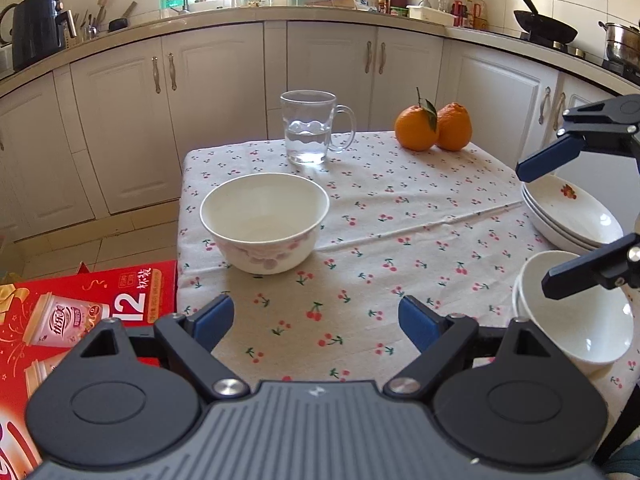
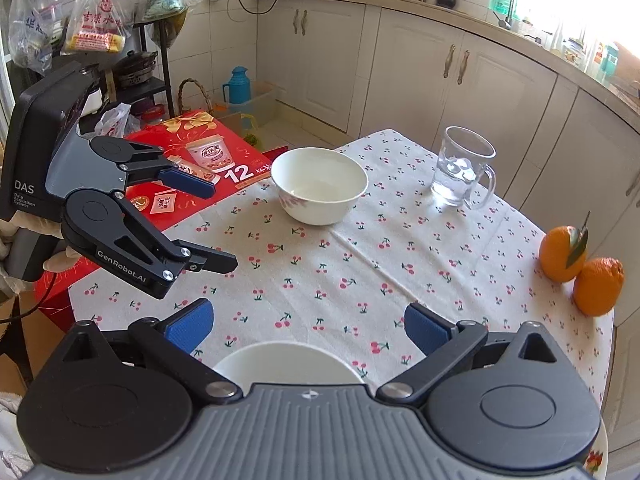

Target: Organize plates and bowls

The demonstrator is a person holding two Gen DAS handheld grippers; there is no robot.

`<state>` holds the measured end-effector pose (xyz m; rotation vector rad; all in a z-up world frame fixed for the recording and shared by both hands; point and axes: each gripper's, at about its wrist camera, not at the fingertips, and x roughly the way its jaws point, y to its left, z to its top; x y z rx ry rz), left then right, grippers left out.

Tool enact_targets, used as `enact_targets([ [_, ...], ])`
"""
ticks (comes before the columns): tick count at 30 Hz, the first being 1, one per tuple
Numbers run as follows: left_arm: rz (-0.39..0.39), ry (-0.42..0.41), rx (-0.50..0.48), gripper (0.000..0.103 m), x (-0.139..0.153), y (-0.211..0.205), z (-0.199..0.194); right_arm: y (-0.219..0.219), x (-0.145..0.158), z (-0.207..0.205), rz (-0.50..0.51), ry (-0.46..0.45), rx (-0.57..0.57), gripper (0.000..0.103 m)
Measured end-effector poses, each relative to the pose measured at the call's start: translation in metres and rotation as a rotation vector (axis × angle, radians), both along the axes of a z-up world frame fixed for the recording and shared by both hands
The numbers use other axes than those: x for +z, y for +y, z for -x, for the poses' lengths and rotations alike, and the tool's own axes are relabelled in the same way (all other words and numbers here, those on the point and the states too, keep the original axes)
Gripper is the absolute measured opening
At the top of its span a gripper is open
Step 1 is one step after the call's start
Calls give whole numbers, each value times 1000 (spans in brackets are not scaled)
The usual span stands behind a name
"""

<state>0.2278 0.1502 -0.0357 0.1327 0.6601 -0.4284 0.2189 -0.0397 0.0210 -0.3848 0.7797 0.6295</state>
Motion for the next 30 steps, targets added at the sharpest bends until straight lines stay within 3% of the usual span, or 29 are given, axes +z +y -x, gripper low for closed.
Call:
enact_targets([
  [8,-26,-24,33,89,-15,6,-33,33,-4,-63,50,41,65,103],
  [18,11,-51,63,89,-24,10,-60,64,-21,-145,49,118,99,101],
  [30,18,-77,31,87,-32,-1,-79,76,-57,-203,-8,233,60,80],
])
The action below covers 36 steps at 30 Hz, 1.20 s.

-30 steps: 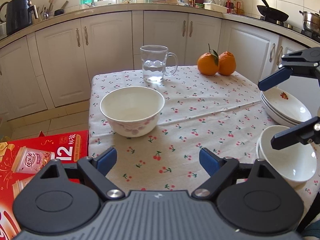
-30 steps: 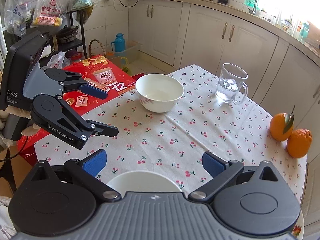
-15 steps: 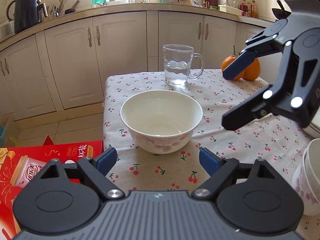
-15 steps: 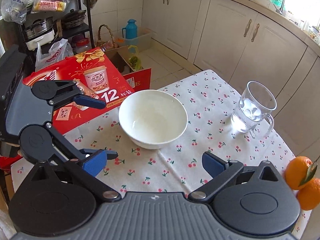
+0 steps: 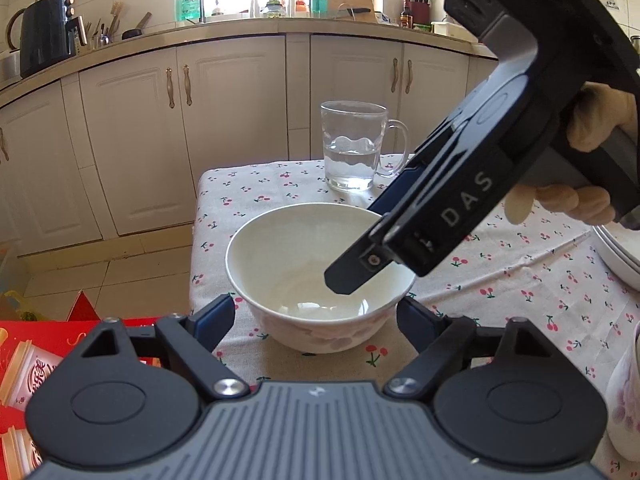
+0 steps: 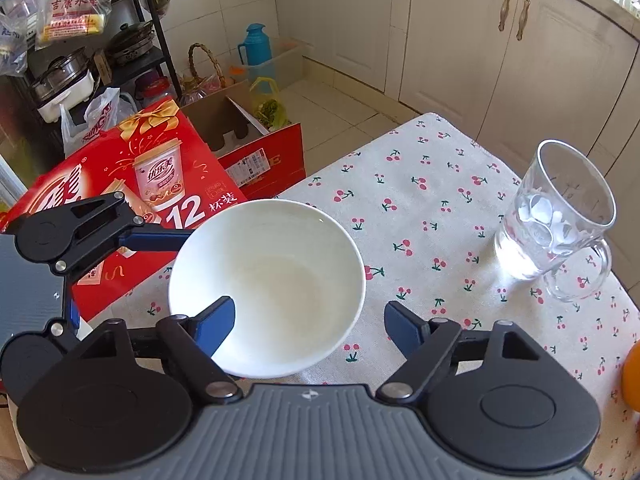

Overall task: Organize plates and bowls
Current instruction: 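Move the right gripper to the floral white bowl's rim and close, then lift the floral bowl with the right gripper and lower it onto the bowls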

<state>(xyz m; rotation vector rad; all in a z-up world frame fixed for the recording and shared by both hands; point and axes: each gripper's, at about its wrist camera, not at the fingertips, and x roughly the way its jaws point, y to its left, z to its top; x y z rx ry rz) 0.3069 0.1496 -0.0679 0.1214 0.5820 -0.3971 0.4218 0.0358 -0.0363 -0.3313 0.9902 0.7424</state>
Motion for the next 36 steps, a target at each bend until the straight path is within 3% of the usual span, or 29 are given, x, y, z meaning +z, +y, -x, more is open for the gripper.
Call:
enact_targets([
  [4,-1,-2,-15,84,0,-1,-1,-1,-5,-7,-49,30,-1,68],
  [7,-4,-2,-18,84,0,-1,-1,-3,-6,-7,-55,29,-6,66],
  [21,-16,-10,-51,84,17,-13,21,-18,10,18,-68,12,-22,66],
  [36,-33,-64,-117,84,53,-35,86,-54,46,89,-108,-36,-43,66],
])
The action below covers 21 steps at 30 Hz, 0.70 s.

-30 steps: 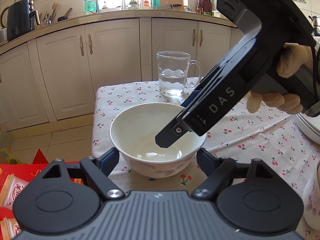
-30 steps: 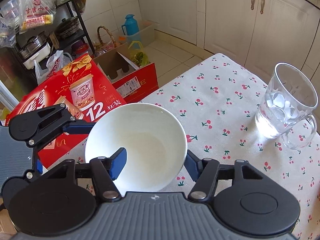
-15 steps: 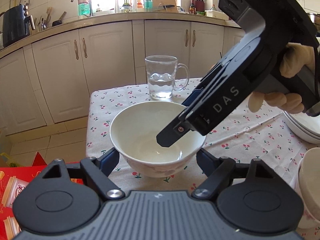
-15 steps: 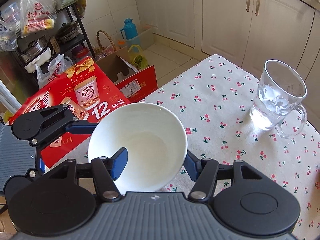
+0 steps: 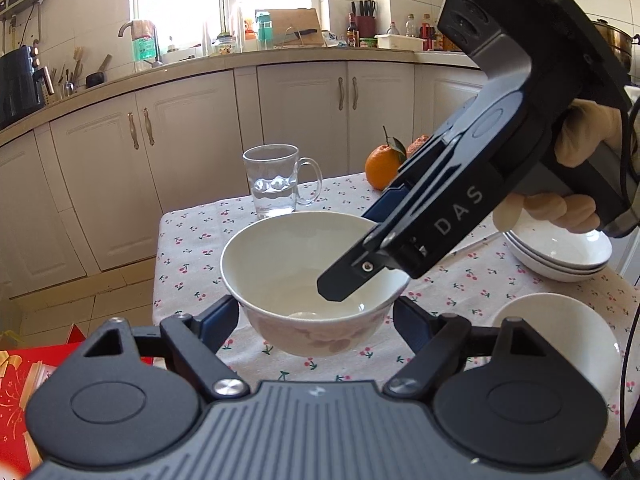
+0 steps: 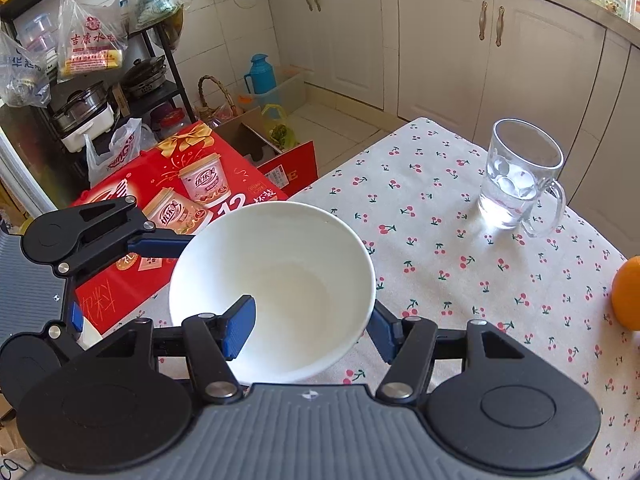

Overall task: Organize plates and bowls
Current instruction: 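Lift the floral bowl with the right gripper and lower it onto the bowls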

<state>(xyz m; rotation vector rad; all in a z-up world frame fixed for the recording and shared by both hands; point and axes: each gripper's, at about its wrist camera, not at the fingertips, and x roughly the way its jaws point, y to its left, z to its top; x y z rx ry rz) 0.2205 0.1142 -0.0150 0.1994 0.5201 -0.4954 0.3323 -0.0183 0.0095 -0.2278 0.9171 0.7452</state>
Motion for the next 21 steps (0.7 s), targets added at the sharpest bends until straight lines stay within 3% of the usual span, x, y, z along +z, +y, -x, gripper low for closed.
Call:
enact_targets([
  [14,26,-26,-60,84,22,-29,59,-42,23,76,-26,-52,-30,66],
  [21,56,8,-91,84,19,-43,78,-63,28,110,-10,-79,-42,66],
])
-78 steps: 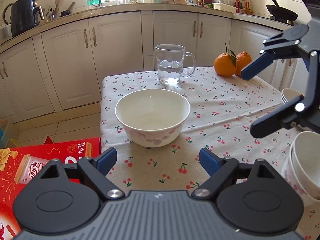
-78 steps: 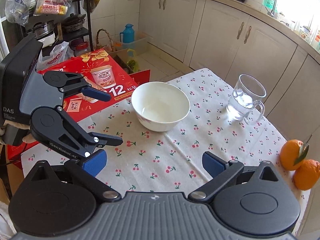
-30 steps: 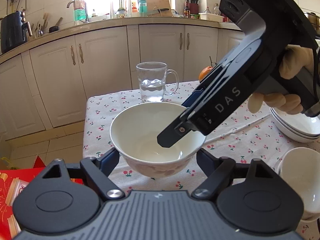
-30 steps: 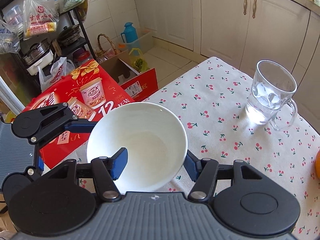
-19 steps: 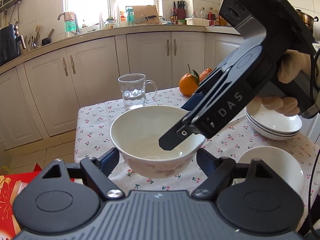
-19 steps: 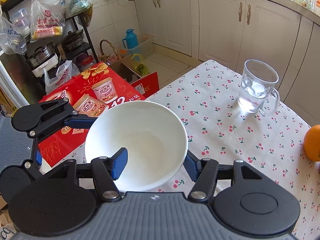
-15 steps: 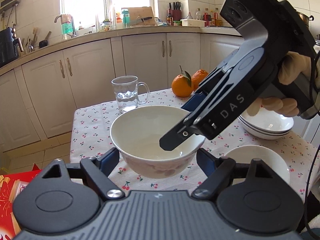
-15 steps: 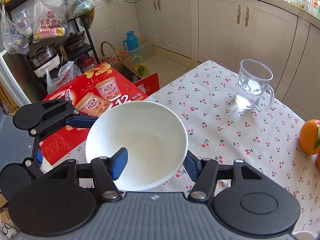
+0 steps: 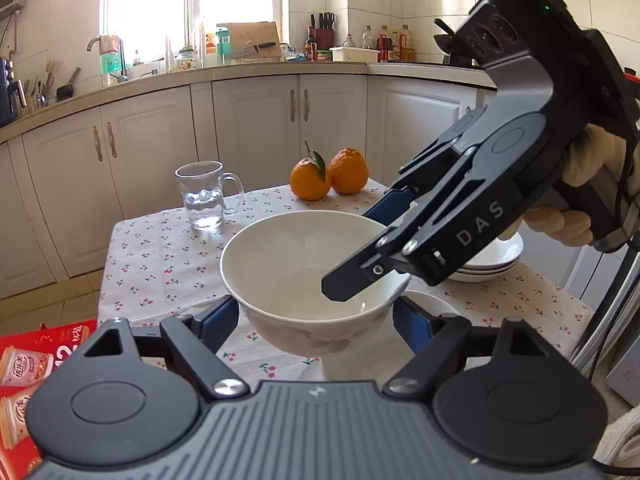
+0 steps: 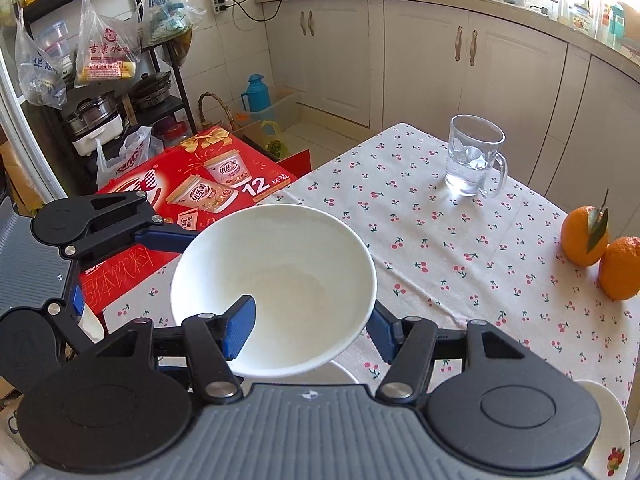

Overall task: Organize plates and bowls
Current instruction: 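Lift the floral bowl with the right gripper and lower it onto the bowls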

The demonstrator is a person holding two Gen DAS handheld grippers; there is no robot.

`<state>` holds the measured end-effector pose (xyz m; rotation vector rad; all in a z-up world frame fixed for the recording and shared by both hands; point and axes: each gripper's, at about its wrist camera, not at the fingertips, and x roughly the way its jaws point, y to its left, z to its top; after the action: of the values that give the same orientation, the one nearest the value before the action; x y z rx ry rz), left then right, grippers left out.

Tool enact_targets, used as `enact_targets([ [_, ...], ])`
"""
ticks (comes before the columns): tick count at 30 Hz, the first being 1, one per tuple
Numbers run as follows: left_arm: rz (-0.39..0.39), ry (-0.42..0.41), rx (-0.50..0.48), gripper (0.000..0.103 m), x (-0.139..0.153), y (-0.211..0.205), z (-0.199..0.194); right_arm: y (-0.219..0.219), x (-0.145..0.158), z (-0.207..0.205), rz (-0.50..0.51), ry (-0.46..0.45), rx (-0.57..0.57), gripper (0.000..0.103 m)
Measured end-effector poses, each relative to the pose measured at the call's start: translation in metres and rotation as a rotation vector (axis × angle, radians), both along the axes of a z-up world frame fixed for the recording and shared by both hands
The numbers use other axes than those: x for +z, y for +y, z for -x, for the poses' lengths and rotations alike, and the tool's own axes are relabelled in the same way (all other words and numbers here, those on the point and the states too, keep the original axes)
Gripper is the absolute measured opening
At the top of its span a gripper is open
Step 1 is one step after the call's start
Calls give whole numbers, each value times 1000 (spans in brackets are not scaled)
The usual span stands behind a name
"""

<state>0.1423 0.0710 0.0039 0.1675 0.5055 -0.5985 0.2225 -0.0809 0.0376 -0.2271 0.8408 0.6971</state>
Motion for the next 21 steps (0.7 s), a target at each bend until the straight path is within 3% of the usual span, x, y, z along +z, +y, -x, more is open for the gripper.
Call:
enact_targets([
  [21,14,98,-60,84,-23,-26,17,-35,-29,42,17,30,-69,67],
])
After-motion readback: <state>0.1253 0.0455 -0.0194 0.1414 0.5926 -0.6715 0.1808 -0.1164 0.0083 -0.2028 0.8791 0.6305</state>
